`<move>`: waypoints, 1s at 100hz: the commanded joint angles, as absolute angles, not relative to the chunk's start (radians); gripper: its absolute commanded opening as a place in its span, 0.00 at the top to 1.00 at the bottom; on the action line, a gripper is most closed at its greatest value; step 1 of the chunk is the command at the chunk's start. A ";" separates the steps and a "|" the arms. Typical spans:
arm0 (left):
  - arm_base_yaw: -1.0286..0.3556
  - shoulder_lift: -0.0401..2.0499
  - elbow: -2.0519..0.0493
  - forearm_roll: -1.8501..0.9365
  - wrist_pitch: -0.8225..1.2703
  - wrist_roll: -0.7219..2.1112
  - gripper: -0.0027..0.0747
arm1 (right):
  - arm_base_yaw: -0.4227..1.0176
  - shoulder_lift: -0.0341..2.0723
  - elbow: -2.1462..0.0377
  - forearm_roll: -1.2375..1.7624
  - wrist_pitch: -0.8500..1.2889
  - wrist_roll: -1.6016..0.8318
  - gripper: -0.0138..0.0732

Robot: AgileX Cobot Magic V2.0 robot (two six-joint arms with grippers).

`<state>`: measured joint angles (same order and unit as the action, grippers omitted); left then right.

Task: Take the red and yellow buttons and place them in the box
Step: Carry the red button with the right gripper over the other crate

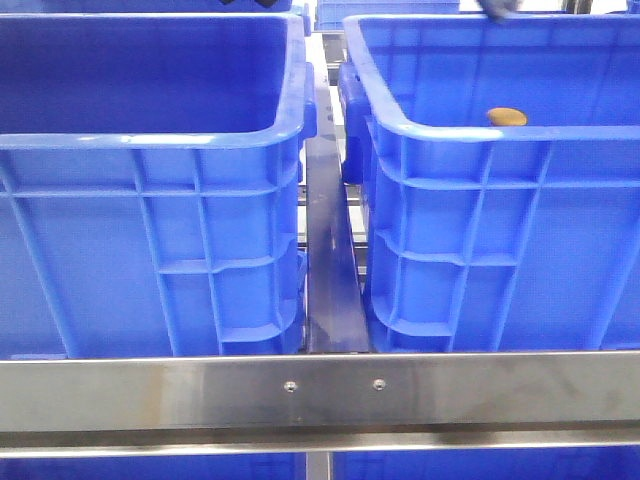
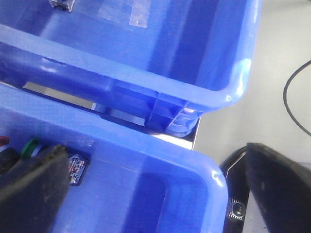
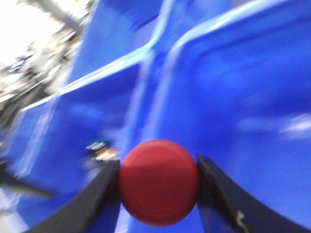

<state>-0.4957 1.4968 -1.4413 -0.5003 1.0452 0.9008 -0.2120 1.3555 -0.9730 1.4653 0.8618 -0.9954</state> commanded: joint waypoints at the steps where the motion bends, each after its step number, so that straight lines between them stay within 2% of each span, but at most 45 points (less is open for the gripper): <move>1: -0.502 1.454 -1.473 -0.538 1.024 0.900 0.07 | -0.247 1.321 -1.014 1.470 0.799 -1.068 0.62; 35: -0.502 1.454 -1.473 -0.535 1.025 0.900 0.07 | -0.248 1.378 -1.182 1.100 0.633 -1.052 0.62; 100: -0.502 1.454 -1.473 -0.535 1.024 0.900 0.07 | -0.242 1.712 -1.294 1.031 0.349 -1.034 0.62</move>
<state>-0.4957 1.4968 -1.4413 -0.4945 1.0526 0.9008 -0.2403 1.7273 -1.2515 1.0069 0.4275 -1.0331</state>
